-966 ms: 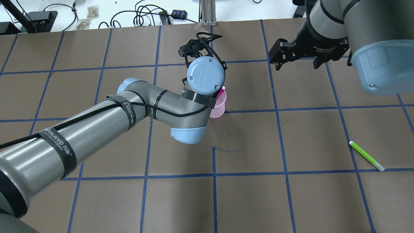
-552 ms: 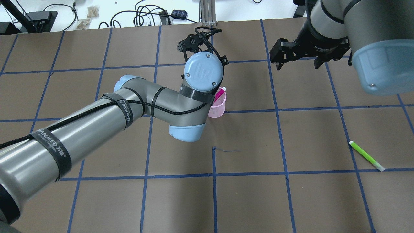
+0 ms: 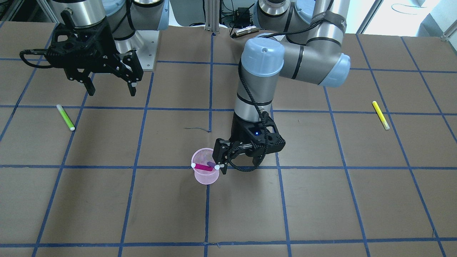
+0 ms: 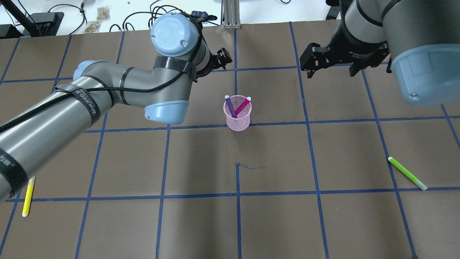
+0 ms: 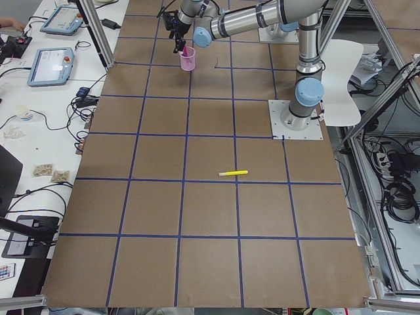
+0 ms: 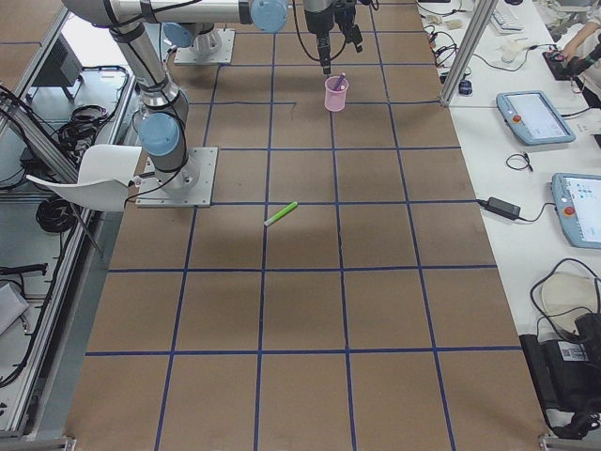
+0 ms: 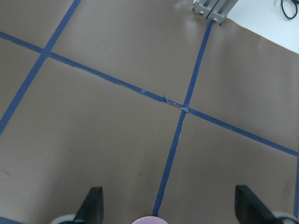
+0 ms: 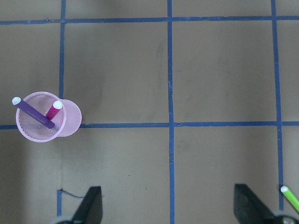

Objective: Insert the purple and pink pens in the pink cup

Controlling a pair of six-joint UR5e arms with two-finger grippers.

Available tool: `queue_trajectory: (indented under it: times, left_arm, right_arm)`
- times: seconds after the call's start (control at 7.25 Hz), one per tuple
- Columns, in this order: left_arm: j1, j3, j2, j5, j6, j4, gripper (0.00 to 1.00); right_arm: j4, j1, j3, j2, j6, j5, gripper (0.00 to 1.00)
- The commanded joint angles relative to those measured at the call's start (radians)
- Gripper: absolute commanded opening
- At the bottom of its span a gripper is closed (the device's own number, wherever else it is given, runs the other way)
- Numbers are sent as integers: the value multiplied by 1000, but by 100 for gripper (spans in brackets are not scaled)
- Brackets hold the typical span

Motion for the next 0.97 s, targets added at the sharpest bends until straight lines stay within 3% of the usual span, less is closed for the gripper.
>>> queue_trajectory:
  times: [0.0, 0.14, 0.28, 0.55, 0.83]
  left_arm:
    - [95, 75, 72, -19, 260, -265, 100]
    - [124, 104, 101, -79, 476, -320, 100]
    - [164, 116, 141, -93, 528, -475, 100]
    - [235, 100, 215, -87, 542, -597, 100]
    - [278, 72, 264, 17, 655, -676, 100]
  right_arm:
    - [5, -2, 0, 0, -6, -3, 100]
    - [3, -4, 0, 0, -8, -5, 100]
    - [2, -2, 0, 0, -9, -5, 100]
    - [3, -8, -36, 36, -9, -7, 100]
    - [139, -13, -176, 126, -9, -14, 100]
